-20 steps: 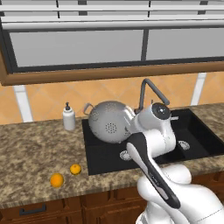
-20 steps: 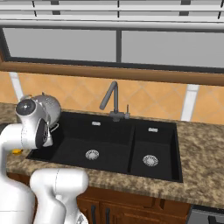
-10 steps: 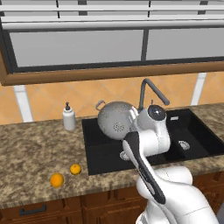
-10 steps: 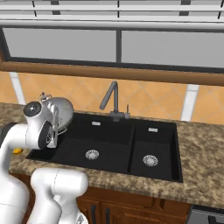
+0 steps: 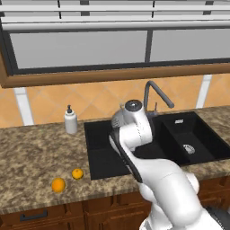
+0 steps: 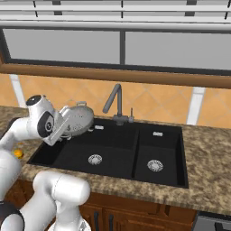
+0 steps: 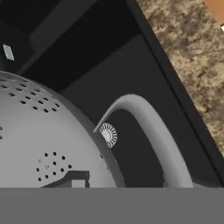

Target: Put the colander in the sink, put the orange, tangerine in the colander, and turn on the sink faucet and pour water over the colander.

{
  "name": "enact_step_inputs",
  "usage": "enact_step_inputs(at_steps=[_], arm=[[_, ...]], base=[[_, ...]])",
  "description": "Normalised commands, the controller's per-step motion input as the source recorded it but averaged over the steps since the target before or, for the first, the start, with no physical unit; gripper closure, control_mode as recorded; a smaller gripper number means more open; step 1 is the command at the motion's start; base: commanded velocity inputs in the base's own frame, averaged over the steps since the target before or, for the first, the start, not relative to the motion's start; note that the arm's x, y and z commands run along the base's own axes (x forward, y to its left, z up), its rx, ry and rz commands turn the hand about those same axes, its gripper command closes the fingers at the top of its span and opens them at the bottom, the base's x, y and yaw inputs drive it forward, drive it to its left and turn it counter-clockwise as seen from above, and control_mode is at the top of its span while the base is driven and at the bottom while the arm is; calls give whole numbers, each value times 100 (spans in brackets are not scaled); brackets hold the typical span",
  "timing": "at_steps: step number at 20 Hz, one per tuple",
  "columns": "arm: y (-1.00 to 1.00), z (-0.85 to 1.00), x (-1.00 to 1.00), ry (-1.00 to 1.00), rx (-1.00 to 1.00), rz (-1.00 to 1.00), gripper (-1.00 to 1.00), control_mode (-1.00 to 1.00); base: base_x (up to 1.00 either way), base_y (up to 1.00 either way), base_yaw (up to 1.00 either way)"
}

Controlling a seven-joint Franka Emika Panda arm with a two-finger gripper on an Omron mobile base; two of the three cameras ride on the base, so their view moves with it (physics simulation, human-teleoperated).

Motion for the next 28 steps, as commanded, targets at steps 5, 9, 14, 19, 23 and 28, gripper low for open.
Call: enact_step_inputs(at_steps=[5,9,14,19,23,28], arm=[[-23,-7,3,23,22,-37,100,-100],[-29,-43,10,21,0,-28,100,-100],[-7,-47,4,14,1,-34,100,-100],[-3,-13,37,4,0,-21,100,-100],[0,-34,34,0,-9,-15,100,-100],[0,-42,42,0,-16,-16,100,-100]], base=[[0,0,0],[0,0,0],[0,0,0],[0,0,0],[0,0,0],[0,0,0]])
